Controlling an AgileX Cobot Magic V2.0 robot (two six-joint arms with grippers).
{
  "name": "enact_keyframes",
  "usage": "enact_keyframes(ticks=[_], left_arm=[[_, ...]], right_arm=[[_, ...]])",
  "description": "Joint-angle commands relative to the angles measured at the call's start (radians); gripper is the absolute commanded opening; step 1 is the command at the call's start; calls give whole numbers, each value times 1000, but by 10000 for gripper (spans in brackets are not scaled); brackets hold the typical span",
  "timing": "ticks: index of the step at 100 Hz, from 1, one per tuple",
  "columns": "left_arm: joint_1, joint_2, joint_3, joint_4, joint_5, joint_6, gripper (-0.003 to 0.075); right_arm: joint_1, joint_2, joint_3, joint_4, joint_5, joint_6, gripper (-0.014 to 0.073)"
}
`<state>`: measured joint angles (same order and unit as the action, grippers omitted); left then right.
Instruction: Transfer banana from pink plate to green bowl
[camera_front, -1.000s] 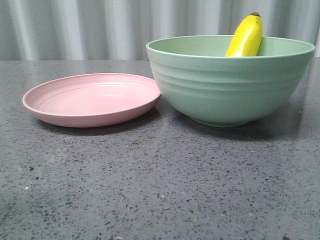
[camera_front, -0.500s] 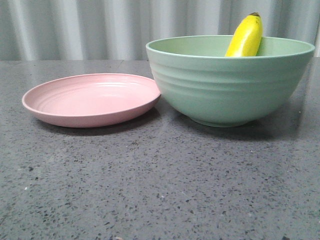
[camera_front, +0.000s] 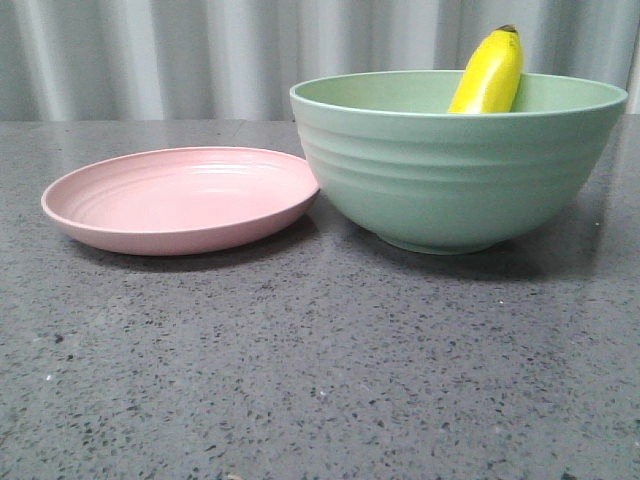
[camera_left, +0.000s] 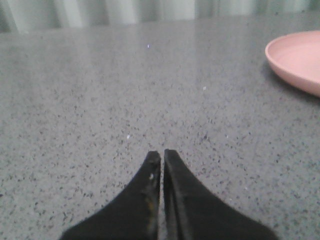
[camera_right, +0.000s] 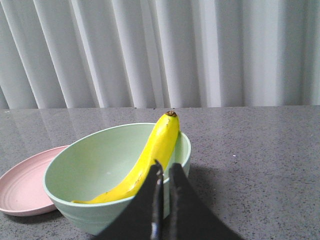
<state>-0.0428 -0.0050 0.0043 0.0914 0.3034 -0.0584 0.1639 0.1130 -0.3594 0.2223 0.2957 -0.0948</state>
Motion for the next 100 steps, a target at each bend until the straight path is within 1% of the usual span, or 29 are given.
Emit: enact_keyframes(ticks=[1, 82, 92, 100], left_arm=[[1, -28, 9, -6, -43, -9, -20], [1, -28, 9, -6, -43, -9, -20], [1, -28, 9, -6, -43, -9, -20], [1, -28, 9, -6, -43, -9, -20]], right_arm=[[2, 10, -26, -5, -75, -7, -67], [2, 8, -26, -5, -75, -7, -67], [-20, -2, -10, -5, -84, -7, -67], [-59, -3, 26, -5, -112, -7, -67]])
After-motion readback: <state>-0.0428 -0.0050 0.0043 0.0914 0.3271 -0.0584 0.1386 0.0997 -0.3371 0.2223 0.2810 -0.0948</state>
